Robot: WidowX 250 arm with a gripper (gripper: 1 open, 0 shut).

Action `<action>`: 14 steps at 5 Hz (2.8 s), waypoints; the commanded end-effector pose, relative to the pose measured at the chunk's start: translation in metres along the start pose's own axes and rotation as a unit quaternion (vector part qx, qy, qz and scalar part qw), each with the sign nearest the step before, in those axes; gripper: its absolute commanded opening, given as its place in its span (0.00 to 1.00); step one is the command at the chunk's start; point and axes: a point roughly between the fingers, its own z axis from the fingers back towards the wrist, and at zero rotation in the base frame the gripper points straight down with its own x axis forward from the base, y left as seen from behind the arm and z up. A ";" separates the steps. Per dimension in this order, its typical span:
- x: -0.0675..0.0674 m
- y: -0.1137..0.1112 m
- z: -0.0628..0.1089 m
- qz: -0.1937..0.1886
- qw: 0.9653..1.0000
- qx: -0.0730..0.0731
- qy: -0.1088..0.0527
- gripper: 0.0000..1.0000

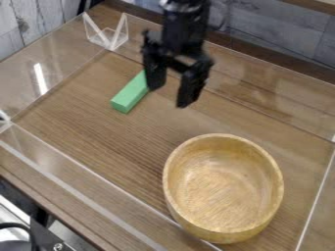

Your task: Put green object into wooden bowl

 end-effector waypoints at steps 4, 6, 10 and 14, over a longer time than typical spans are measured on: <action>0.011 0.068 -0.015 0.057 0.993 0.054 -0.086 1.00; 0.017 0.097 -0.017 0.103 0.989 0.062 -0.085 1.00; 0.013 0.106 -0.036 0.183 0.978 0.063 -0.080 1.00; 0.031 0.093 -0.034 0.129 0.986 0.068 -0.082 1.00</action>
